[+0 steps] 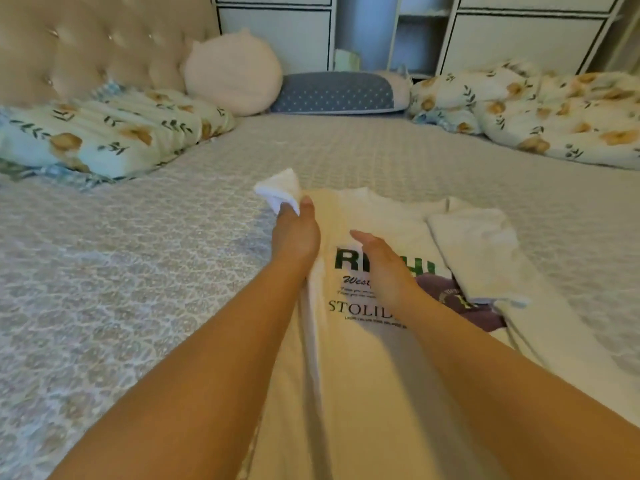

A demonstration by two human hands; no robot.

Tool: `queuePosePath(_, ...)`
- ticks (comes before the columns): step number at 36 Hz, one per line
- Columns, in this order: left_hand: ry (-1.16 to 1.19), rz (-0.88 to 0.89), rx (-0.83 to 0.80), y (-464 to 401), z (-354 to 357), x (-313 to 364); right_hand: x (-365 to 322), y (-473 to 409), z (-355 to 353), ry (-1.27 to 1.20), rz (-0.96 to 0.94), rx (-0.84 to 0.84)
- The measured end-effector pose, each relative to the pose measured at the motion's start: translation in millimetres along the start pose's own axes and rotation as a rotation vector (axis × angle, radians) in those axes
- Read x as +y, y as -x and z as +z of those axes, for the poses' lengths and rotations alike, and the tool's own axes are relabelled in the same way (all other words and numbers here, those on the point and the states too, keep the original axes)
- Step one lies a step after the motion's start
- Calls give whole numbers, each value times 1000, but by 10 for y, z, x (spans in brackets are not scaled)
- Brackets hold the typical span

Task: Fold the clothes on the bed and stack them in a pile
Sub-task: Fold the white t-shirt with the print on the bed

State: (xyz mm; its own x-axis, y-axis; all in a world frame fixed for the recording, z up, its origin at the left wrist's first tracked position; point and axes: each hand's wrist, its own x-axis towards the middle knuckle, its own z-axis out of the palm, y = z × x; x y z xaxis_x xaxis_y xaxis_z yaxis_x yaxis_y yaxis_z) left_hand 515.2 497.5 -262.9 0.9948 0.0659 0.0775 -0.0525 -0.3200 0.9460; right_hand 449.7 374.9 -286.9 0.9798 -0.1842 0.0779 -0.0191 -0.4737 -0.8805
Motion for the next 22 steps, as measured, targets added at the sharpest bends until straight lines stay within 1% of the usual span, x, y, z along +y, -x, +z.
queuePosePath(1, 15, 63, -43, 7, 93, 59, -27, -18, -80, -91, 17, 78)
queuePosePath(2, 7, 124, -101, 16, 189, 110, -52, -42, -173, -87, 1, 148)
queuePosePath(4, -73, 230, -274, 36, 390, 168, -53, -96, -372, 32, -49, 271)
queuePosePath(5, -161, 287, -379, 45, 486, 164, -45, -134, -463, 65, -36, 325)
queuePosePath(7, -430, 403, -558, 121, 669, 69, 11, -238, -609, 75, 69, 402)
queuePosePath(9, -697, 489, -635, 210, 783, -65, 86, -324, -691, 134, 204, 414)
queuePosePath(10, -741, 512, -630, 212, 798, -100, 107, -362, -706, 147, 249, 391)
queuePosePath(11, -696, 518, -622, 194, 793, -122, 129, -396, -700, 138, 278, 356)
queuePosePath(12, -561, 501, -610, 171, 769, -118, 148, -414, -691, 120, 296, 326)
queuePosePath(13, -367, 471, -583, 143, 742, -94, 169, -440, -686, 102, 301, 310)
queuePosePath(14, -174, 431, -532, 111, 713, -73, 191, -461, -685, 95, 299, 300)
queuePosePath(15, -47, 403, -448, 74, 682, -67, 214, -483, -690, 129, 285, 283)
queuePosePath(16, -40, 403, -336, 46, 651, -76, 233, -491, -697, 180, 278, 255)
queuePosePath(18, -220, 418, -143, -33, 612, -117, 258, -504, -721, 239, 280, 206)
queuePosePath(20, -405, 404, -73, -121, 607, -138, 280, -488, -739, 236, 267, 164)
queuePosePath(22, -531, 443, -86, -212, 647, -165, 303, -451, -746, 195, 210, 136)
